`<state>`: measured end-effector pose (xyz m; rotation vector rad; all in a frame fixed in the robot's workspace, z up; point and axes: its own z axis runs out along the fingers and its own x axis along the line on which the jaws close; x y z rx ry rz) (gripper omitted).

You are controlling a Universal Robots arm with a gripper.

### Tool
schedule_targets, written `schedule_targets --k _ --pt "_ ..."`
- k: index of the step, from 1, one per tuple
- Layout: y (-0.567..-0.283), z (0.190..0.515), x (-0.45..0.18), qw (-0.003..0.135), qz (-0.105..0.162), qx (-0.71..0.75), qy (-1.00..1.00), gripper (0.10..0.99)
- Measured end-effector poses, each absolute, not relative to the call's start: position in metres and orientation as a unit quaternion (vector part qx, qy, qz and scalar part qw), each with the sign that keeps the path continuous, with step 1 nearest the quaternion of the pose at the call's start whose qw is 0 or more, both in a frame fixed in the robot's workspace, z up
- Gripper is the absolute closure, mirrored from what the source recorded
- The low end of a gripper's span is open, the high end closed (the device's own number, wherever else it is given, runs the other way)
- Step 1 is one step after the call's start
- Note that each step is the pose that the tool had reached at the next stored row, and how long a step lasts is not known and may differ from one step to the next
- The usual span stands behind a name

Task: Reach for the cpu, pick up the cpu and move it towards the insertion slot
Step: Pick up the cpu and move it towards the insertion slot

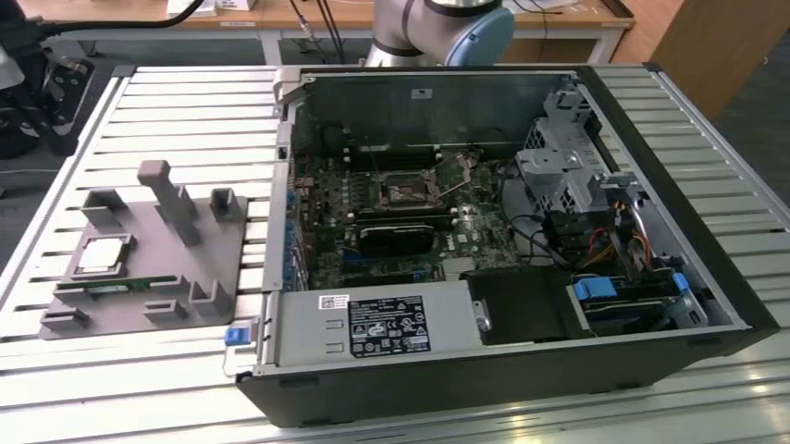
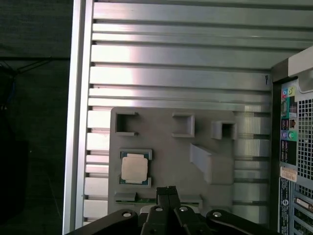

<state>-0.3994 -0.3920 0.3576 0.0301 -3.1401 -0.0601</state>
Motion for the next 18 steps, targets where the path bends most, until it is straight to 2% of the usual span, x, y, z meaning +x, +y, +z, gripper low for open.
schedule_targets --k 18 --pt "-0.392 0.352 -0.419 0.0 -0.019 0.01 -1.0 0.98"
